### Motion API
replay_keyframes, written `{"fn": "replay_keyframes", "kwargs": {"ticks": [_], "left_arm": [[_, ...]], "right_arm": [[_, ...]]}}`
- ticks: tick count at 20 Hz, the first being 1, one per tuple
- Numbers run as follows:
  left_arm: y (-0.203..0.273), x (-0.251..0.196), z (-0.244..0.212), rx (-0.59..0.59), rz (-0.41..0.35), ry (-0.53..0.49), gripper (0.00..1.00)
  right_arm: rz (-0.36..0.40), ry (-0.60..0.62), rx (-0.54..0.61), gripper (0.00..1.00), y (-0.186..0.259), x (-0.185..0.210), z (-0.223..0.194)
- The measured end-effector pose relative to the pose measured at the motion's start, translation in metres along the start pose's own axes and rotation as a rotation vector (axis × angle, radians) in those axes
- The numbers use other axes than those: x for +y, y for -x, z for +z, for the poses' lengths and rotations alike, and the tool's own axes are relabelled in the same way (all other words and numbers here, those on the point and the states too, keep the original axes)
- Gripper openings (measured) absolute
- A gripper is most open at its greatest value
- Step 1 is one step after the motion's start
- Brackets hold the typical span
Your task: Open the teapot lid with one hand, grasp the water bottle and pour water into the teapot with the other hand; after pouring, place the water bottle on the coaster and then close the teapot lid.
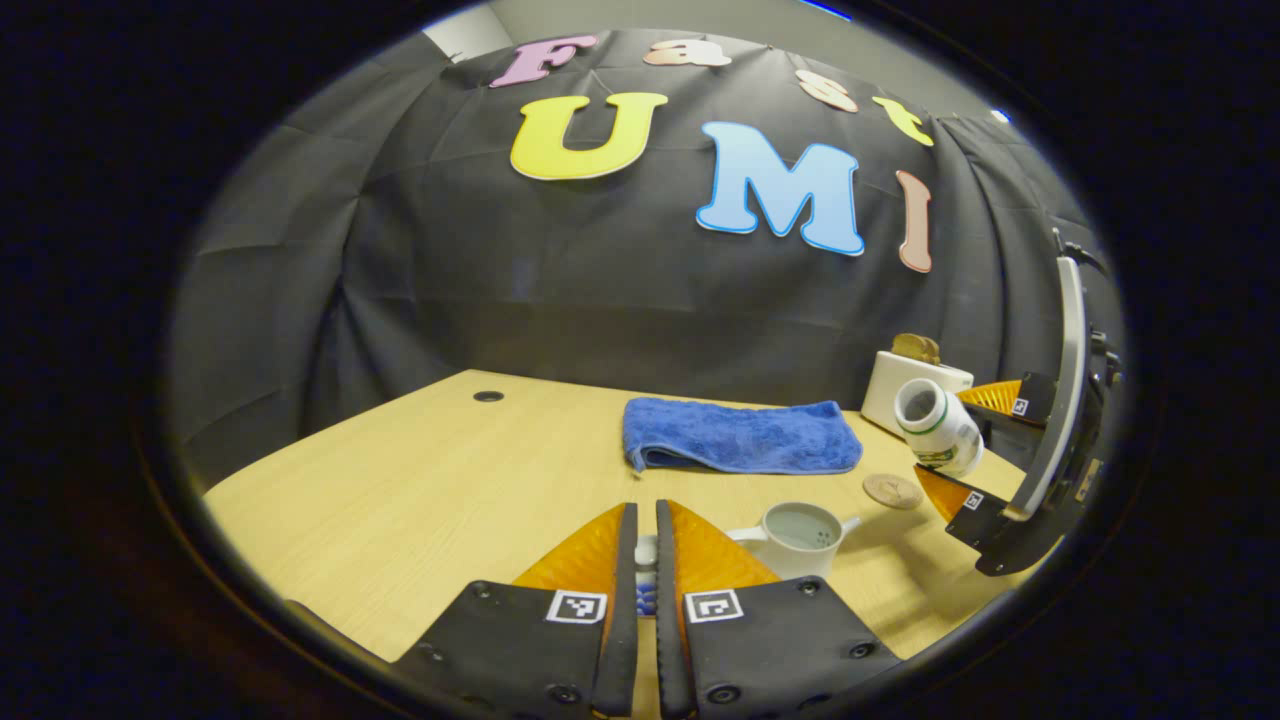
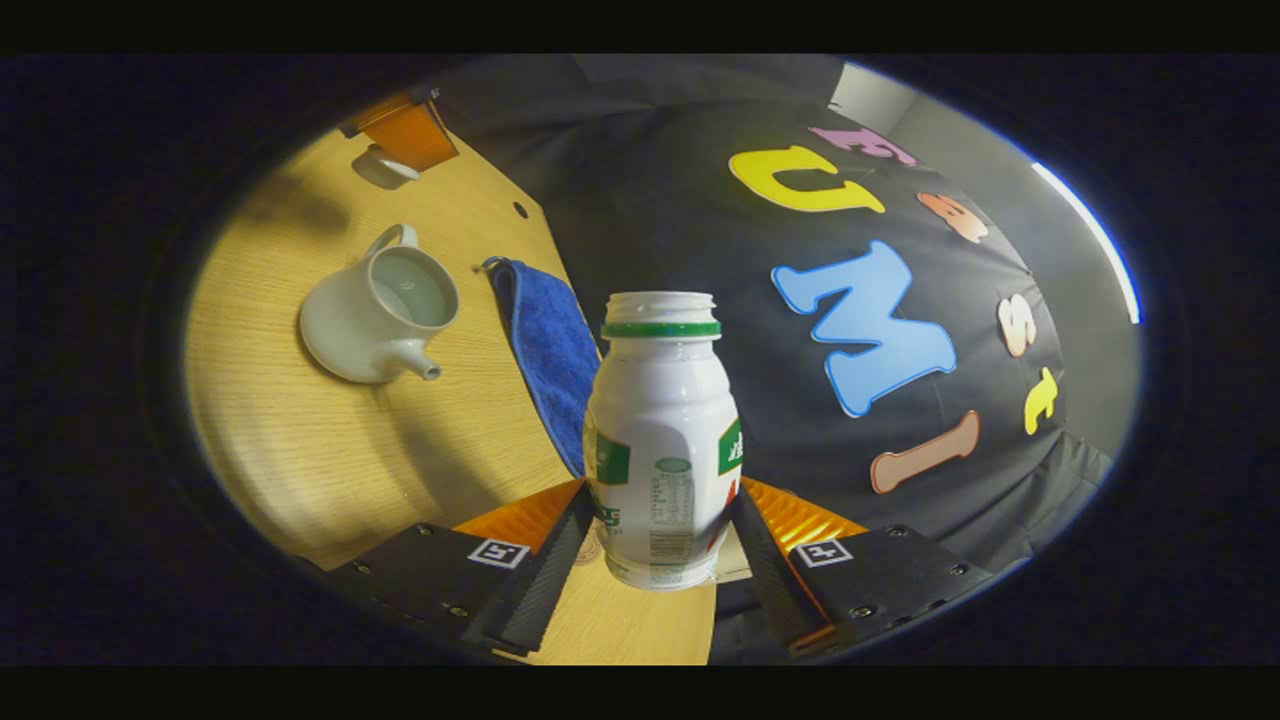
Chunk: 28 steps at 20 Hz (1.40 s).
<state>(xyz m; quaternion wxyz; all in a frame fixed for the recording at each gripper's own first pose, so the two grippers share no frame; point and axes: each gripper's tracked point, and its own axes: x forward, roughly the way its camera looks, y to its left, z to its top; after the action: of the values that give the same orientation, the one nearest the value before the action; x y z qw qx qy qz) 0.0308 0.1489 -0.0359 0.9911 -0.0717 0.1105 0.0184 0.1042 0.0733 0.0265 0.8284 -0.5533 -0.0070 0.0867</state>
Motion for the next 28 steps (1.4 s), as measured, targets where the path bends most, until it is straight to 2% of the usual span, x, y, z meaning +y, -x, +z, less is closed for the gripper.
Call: {"fn": "replay_keyframes", "kwargs": {"ticks": [4, 7, 8, 9, 10, 12, 14, 23, 24, 27, 28], "left_arm": [[-0.009, -0.005, -0.008, -0.002, -0.030, -0.013, 0.15], [-0.021, -0.012, -0.002, -0.011, -0.049, -0.030, 0.15], [-0.019, -0.012, -0.001, -0.015, -0.054, -0.034, 0.19], [-0.021, -0.014, 0.001, -0.019, -0.057, -0.037, 0.15], [-0.022, -0.017, 0.003, -0.022, -0.063, -0.037, 0.19], [-0.023, -0.026, 0.005, -0.023, -0.078, -0.039, 0.15], [-0.027, -0.035, 0.002, -0.022, -0.095, -0.047, 0.19], [-0.038, -0.056, -0.005, -0.013, -0.130, -0.096, 0.19], [-0.038, -0.057, -0.004, -0.018, -0.128, -0.107, 0.14], [-0.039, -0.061, -0.006, -0.020, -0.131, -0.135, 0.14], [-0.039, -0.063, -0.006, -0.019, -0.139, -0.139, 0.11]], "right_arm": [[-0.014, -0.069, 0.029, 0.81, 0.004, -0.009, -0.021], [-0.012, -0.121, 0.050, 0.81, 0.005, -0.010, -0.035], [-0.010, -0.140, 0.057, 0.81, 0.007, -0.011, -0.040], [-0.008, -0.158, 0.062, 0.81, 0.007, -0.012, -0.043], [-0.007, -0.175, 0.068, 0.81, 0.007, -0.014, -0.046], [-0.010, -0.209, 0.077, 0.81, 0.008, -0.014, -0.051], [-0.004, -0.248, 0.083, 0.81, 0.008, -0.013, -0.057], [-0.014, -0.335, 0.082, 0.81, 0.007, -0.025, -0.064], [-0.008, -0.352, 0.082, 0.81, 0.007, -0.024, -0.065], [-0.001, -0.388, 0.087, 0.81, 0.005, -0.025, -0.068], [-0.002, -0.393, 0.088, 0.81, 0.006, -0.025, -0.068]]}}
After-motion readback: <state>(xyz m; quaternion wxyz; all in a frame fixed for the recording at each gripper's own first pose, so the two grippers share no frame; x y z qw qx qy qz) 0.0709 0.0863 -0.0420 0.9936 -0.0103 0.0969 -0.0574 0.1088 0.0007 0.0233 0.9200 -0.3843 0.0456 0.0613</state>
